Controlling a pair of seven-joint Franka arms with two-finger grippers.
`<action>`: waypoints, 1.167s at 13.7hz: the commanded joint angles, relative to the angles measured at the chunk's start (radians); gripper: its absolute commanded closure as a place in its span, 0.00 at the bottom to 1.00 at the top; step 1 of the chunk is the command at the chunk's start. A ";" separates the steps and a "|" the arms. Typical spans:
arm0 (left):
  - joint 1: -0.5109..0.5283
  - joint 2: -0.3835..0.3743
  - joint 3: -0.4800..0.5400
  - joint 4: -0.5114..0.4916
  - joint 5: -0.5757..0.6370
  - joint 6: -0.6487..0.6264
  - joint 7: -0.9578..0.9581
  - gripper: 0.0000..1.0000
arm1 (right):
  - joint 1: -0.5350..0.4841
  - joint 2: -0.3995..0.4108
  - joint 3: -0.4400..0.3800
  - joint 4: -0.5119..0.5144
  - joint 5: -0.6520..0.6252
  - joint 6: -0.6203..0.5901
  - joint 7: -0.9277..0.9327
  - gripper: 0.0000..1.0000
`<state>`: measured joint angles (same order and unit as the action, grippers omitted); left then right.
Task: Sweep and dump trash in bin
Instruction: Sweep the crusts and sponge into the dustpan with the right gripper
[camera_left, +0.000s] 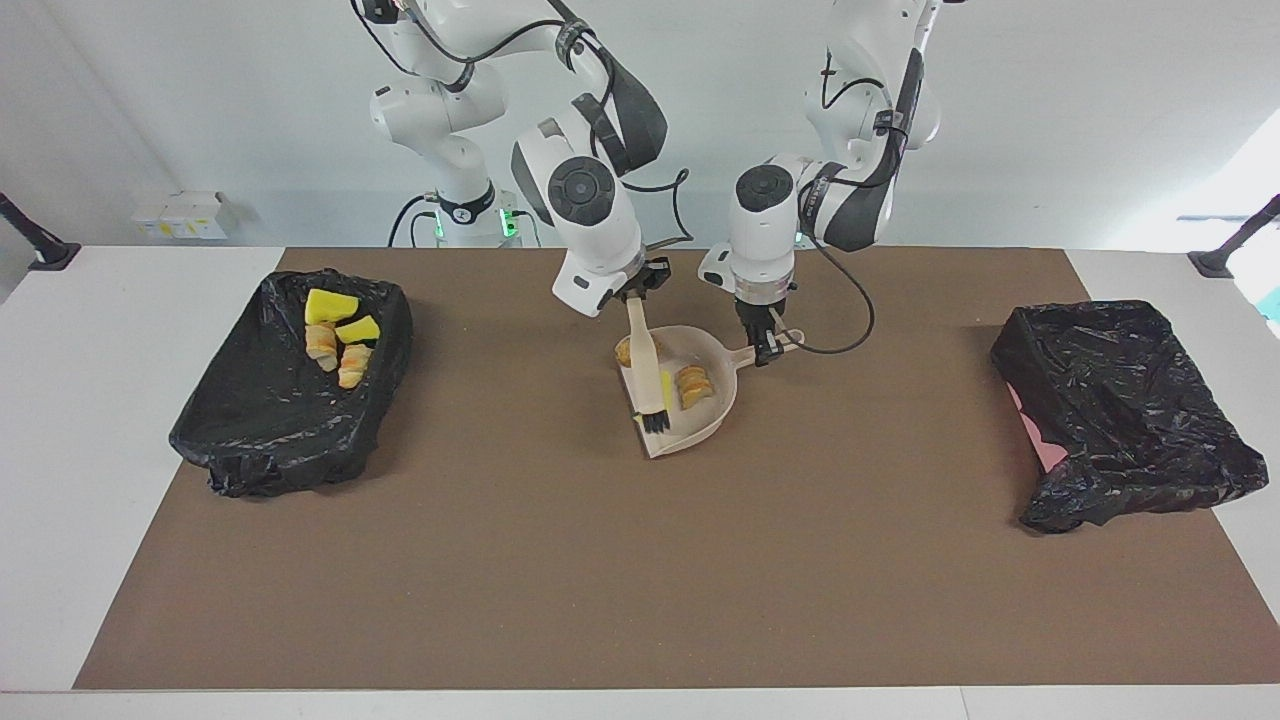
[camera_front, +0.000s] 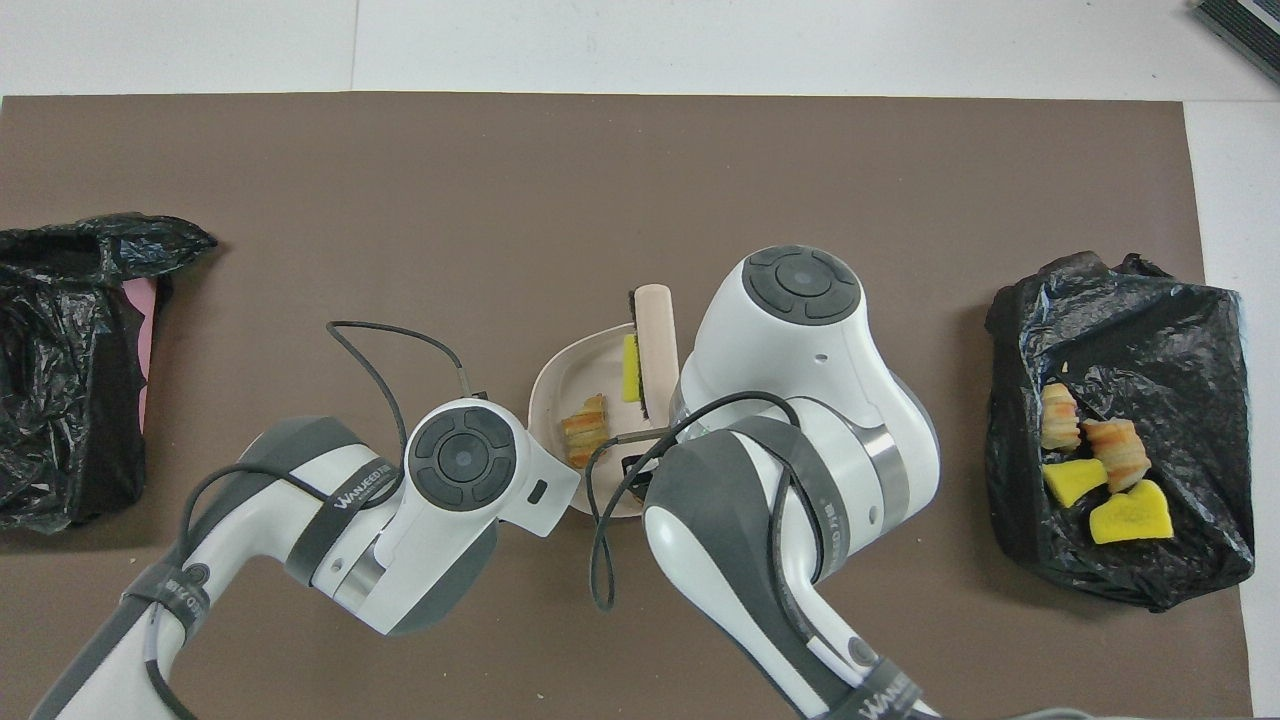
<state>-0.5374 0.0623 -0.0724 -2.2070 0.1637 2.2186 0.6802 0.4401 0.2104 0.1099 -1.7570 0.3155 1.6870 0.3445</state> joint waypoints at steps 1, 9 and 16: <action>0.008 -0.021 0.002 -0.034 -0.016 0.030 0.024 1.00 | 0.011 -0.070 0.008 -0.123 0.036 0.043 0.018 1.00; 0.062 0.004 0.006 -0.014 -0.122 0.062 0.056 1.00 | 0.164 -0.161 0.008 -0.370 0.140 0.236 0.062 1.00; 0.126 0.031 0.005 0.021 -0.150 0.062 0.052 1.00 | 0.279 -0.169 0.010 -0.380 0.235 0.260 0.148 1.00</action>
<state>-0.4343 0.0758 -0.0655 -2.2072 0.0403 2.2611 0.7214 0.6953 0.0738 0.1134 -2.1104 0.4999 1.9301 0.4520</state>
